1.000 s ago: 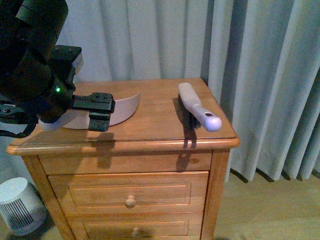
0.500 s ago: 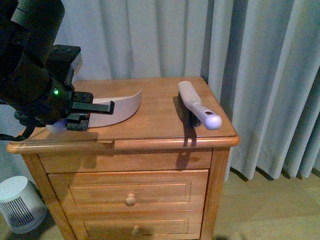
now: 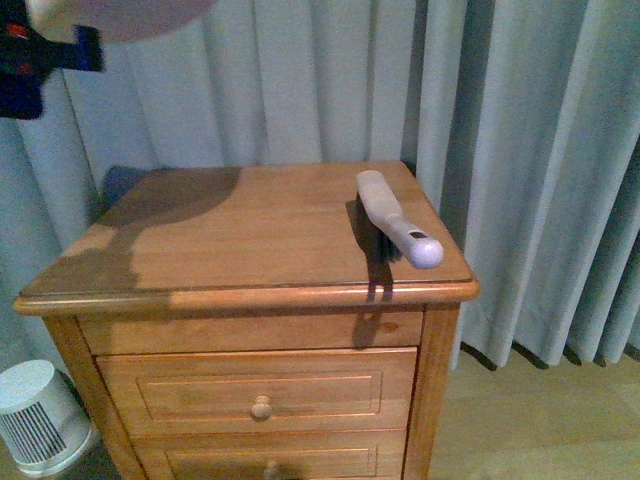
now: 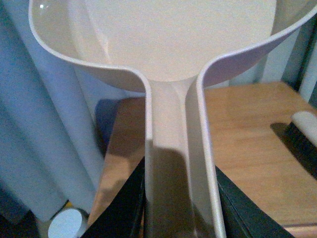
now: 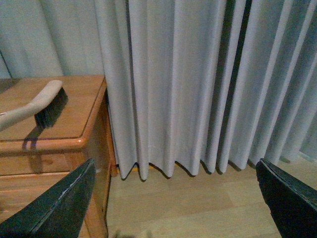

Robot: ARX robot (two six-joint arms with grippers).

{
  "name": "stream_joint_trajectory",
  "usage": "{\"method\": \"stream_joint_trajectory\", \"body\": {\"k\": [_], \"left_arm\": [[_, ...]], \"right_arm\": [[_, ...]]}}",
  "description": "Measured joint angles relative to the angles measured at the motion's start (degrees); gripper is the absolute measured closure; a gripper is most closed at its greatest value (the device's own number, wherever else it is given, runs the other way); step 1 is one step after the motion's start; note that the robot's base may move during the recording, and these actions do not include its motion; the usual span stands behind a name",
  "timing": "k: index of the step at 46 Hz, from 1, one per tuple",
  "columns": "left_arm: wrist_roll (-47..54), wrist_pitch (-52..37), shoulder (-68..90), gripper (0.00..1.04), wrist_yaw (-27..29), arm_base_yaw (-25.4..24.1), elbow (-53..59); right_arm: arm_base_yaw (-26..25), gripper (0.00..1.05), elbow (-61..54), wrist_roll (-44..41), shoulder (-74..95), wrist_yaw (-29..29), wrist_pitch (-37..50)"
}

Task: Clean up trash

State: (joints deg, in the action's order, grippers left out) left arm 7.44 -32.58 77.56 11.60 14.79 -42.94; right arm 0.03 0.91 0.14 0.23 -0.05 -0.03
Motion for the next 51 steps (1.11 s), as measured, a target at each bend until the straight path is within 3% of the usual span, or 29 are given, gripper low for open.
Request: {"method": "stream_joint_trajectory", "body": {"k": [6,12,30,37,44,46,48,51], "left_arm": [[0.2,-5.7,-9.5,0.77,-2.7,-1.0,7.8],[-0.7,-5.3,-19.7,0.77,-4.3,-2.4,13.9],[-8.2,14.8,-56.8,0.77,-13.4,-12.0,22.9],[-11.6,15.9,-62.2,0.77,-18.7,-17.3,23.6],[-12.3,16.5,-63.0,0.77,-19.9,-18.7,27.1],[-12.3,16.6,-63.0,0.77,-20.0,-18.7,27.4],[-12.3,16.6,-63.1,0.77,-20.0,-18.8,27.4],[-12.5,16.6,-63.4,0.77,-20.2,-18.8,27.4]], "right_arm": [[0.0,0.07,0.0,0.0,0.0,0.0,0.0],[0.0,0.07,0.0,0.0,0.0,0.0,0.0],[0.0,0.07,0.0,0.0,0.0,0.0,0.0],[0.0,0.07,0.0,0.0,0.0,0.0,0.0],[0.0,0.07,0.0,0.0,0.0,0.0,0.0],[1.7,0.07,0.3,-2.1,1.1,5.9,-1.2],[6.4,0.07,1.4,-4.3,5.7,16.4,-1.4],[11.2,0.07,3.7,-4.7,13.4,22.0,0.6]]}}
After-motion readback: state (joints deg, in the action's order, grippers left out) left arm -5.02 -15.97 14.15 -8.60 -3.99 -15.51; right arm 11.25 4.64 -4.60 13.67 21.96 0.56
